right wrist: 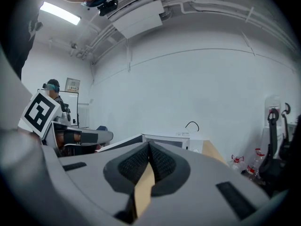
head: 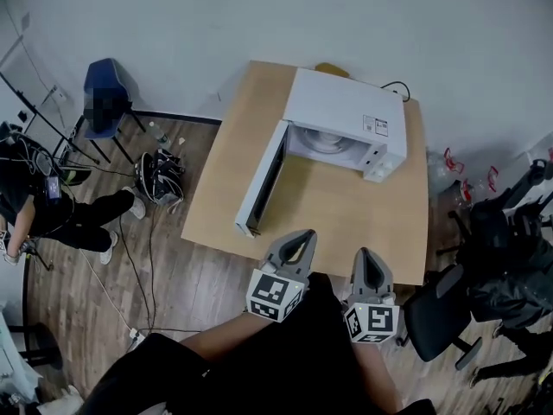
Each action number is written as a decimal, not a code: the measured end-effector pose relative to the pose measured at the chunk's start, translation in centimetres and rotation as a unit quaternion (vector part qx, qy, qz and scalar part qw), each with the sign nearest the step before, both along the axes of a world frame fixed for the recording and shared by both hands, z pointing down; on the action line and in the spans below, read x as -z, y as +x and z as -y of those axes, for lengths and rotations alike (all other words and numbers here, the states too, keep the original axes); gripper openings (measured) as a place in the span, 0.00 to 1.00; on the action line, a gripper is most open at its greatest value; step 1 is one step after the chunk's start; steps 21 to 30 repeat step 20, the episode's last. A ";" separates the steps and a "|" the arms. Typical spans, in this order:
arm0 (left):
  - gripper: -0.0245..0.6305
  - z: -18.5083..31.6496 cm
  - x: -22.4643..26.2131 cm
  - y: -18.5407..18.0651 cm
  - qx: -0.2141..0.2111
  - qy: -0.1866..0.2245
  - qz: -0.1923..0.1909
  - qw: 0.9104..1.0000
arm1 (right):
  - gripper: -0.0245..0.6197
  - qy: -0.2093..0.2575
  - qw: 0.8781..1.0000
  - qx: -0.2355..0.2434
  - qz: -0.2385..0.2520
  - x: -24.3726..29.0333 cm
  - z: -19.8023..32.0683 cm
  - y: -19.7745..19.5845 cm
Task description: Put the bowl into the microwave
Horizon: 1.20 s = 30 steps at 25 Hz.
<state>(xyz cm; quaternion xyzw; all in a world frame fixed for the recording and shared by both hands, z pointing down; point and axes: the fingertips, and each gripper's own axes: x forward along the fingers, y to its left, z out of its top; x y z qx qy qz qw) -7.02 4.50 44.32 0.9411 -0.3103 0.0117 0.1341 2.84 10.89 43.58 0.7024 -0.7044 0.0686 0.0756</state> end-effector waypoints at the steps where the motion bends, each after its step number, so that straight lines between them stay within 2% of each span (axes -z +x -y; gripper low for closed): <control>1: 0.06 0.1 -0.1 0.0 0.000 -0.001 0.001 1.000 | 0.13 0.000 1.000 -0.001 0.000 -0.1 0.0 0.2; 20: 0.06 -0.1 -0.5 4.9 -0.045 -0.011 0.013 0.999 | 0.13 -0.010 1.000 -0.021 0.008 -0.9 0.1 3.7; 30: 0.06 -0.1 -0.5 4.9 -0.045 -0.011 0.013 0.999 | 0.13 -0.010 1.000 -0.021 0.008 -0.9 0.1 3.7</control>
